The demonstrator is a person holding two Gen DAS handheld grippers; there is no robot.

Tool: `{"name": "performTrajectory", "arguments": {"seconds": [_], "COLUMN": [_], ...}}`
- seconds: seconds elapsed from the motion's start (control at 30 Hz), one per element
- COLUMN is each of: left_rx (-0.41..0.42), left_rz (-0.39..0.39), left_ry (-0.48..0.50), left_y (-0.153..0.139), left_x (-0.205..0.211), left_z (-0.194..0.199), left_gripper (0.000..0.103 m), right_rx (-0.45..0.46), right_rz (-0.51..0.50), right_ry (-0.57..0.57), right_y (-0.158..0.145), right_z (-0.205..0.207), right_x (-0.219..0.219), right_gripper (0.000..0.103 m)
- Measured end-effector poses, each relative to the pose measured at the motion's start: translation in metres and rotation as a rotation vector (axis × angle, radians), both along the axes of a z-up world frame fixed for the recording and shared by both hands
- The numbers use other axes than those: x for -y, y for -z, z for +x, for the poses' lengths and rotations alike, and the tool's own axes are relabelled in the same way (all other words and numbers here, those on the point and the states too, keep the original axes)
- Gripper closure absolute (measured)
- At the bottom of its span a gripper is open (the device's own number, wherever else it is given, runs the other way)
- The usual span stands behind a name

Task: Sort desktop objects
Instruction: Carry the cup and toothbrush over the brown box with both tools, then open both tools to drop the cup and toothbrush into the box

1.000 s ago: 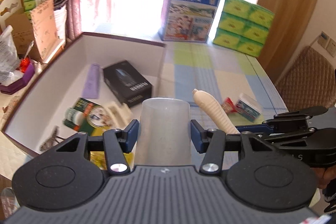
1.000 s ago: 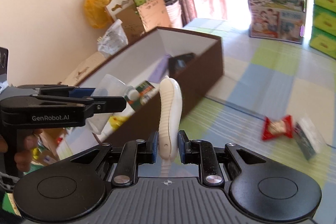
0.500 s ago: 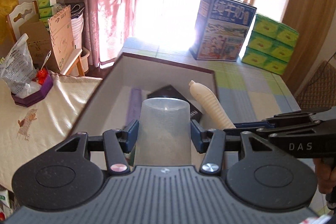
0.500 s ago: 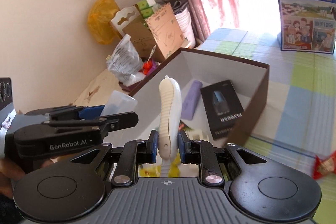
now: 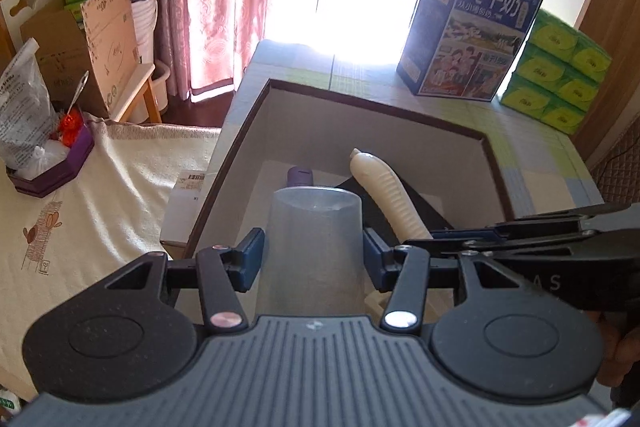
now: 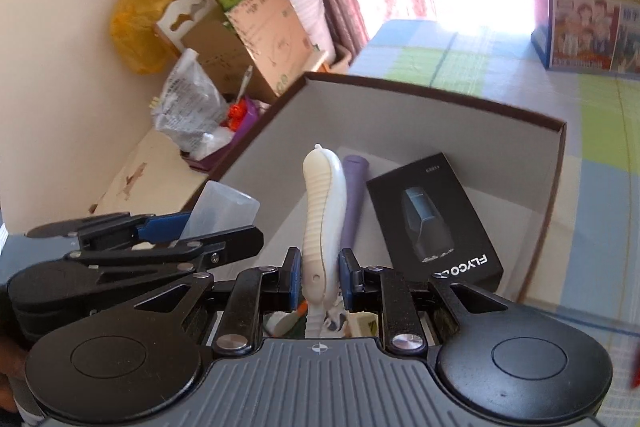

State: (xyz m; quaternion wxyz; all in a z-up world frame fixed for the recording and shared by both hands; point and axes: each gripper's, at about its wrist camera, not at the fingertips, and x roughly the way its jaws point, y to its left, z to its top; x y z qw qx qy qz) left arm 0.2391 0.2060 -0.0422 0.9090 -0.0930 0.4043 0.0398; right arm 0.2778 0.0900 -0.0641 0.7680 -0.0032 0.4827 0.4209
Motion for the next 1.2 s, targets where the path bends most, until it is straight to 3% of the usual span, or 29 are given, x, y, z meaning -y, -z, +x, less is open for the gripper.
{"name": "performTrajectory", "arguments": {"seconds": [0.33,0.9,1.2], "left_rx": [-0.041,-0.043,-0.047], "left_rz": [0.0,0.017,0.027], "left_ry": [0.041,0.064,0.068], "left_y": [0.028,0.027,0.024], "left_x": [-0.009,-0.014,-0.013], "left_z": [0.03,0.038,0.037], "left_gripper": [0.056,0.053,0.051], "right_rx": [-0.019,-0.053,0.03], "right_rz": [-0.049,-0.027,-0.004], "right_ry": [0.019,0.03,0.02], "right_y": [0.017,0.025,0.021], "right_z": [0.021,0.032,0.029], "right_x": [-0.01,-0.025,-0.022], "right_gripper": [0.086,0.086,0.08]}}
